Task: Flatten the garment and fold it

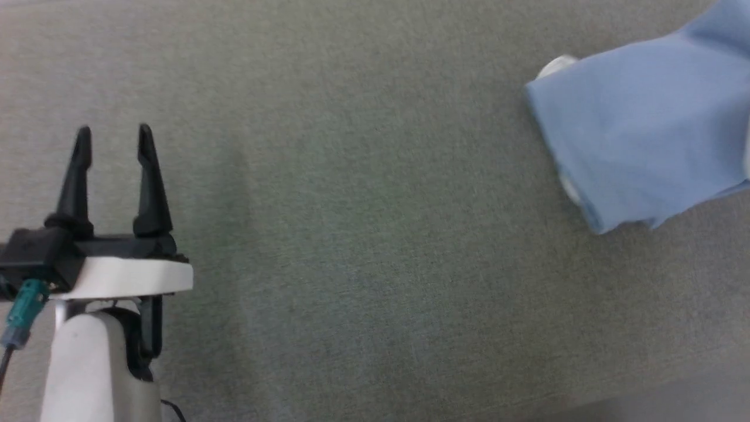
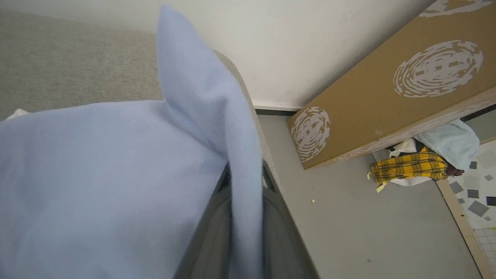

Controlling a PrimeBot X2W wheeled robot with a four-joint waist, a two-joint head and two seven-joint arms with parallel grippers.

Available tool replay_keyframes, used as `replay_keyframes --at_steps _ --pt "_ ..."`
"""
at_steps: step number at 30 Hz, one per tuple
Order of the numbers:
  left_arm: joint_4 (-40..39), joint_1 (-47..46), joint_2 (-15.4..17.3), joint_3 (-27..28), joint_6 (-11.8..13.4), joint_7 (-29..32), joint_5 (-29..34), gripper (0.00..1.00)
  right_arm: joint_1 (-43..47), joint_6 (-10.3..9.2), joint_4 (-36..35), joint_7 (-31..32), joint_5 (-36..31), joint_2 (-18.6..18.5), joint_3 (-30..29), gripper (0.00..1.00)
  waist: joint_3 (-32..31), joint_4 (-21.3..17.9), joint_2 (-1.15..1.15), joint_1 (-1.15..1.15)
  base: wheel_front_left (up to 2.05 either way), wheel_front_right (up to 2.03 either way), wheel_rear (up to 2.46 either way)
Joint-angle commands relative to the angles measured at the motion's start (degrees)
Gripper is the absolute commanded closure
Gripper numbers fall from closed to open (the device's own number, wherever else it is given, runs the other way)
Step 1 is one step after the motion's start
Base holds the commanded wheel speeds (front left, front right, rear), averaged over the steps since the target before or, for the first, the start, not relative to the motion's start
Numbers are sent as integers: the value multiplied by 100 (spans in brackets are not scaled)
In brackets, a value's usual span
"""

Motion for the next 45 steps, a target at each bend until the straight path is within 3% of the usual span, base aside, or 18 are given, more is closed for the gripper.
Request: replay_keyframes --at_steps 1,9,17,18,19,20,26,36,42,45 --pt "-86 -128 57 7 15 48 49 0 -172 -13 105 -124 -154 -86 -116 100 674 -434 0 -1 0 0 0" --pt "-433 -344 250 -40 18 307 115 0 -777 -13 806 -830 -959 -204 -1014 100 1213 -494 0 -1 0 0 0" --pt "-555 -423 342 -74 38 412 121 0 -1217 -13 1306 -1468 -1399 -62 -1526 100 1329 -365 0 -1 0 0 0" --pt "-550 -413 340 -77 46 411 118 0 -1253 -13 1369 -1527 -1430 -45 -1551 82 1304 -346 0 -1 0 0 0" --pt "-538 -401 336 -77 56 403 113 0 -1278 -13 1429 -1582 -1461 -40 -1562 50 1271 -325 0 -1 0 0 0" --pt "-518 -387 326 -78 65 390 102 0 -1300 -13 1481 -1640 -1482 -41 -1569 0 1230 -303 0 -1 0 0 0" --pt "-207 -271 146 -156 108 181 -2 0 -1292 -13 1614 -2134 -1319 -98 -1568 0 683 -82 0 -1 0 0 0" --pt "526 86 -149 -371 70 -48 -222 0 -567 -13 1244 -2722 -310 -148 -990 0 -589 489 0 -1 0 0 0" --pt "1065 292 -273 -565 -24 -91 -462 0 624 -13 56 -2979 757 76 -403 0 -1355 978 0 -1 0 0 0" --pt "1184 337 -295 -635 -33 -97 -483 0 1030 -13 -336 -3018 985 175 -164 0 -1503 1086 0 -1 0 0 0"
